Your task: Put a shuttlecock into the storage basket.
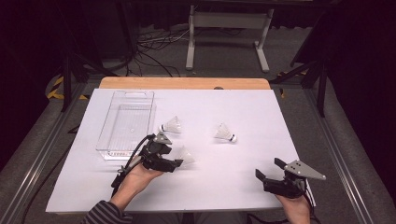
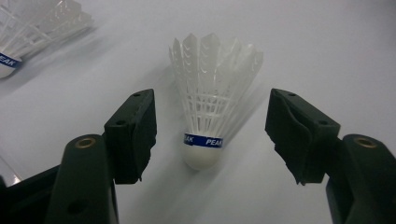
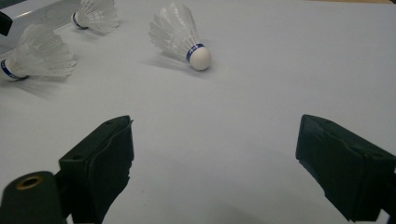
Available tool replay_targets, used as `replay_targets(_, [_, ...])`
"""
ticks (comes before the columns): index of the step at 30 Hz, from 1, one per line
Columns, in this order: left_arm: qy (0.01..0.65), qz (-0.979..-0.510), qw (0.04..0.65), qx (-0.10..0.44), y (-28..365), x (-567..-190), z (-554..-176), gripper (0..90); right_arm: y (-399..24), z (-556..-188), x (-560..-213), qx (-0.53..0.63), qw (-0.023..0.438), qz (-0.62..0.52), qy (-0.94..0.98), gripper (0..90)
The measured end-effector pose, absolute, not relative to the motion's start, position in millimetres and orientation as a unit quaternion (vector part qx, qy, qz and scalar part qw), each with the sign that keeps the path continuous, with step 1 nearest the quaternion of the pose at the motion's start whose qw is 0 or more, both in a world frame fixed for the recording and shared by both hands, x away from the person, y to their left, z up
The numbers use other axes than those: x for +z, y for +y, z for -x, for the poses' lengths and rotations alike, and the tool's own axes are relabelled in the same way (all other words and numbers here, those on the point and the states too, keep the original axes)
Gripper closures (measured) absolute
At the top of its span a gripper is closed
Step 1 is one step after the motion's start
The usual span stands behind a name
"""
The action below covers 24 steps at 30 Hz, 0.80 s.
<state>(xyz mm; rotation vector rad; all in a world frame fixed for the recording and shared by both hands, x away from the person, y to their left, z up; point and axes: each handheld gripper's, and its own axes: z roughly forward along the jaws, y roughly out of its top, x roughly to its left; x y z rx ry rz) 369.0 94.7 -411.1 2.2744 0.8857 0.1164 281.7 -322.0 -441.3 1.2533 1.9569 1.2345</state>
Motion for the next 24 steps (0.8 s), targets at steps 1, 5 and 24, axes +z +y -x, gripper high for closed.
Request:
replay_targets(1, [0.341,-0.876,0.339,0.046,94.5,-411.4,-369.4,34.5,-322.0,-281.7,-441.2,0.453,0.253,-0.461,0.72,12.0])
replay_targets(5, [0.343,-0.878,0.33,0.048,93.1,-413.4,-370.7,31.8,-321.9,-281.9,-441.3,0.454,0.252,-0.461,0.72,12.0])
replay_targets(24, [0.349,-0.89,0.293,0.035,85.5,-424.3,-380.0,34.1,-321.7,-282.5,-441.5,0.453,0.252,-0.461,0.72,12.0])
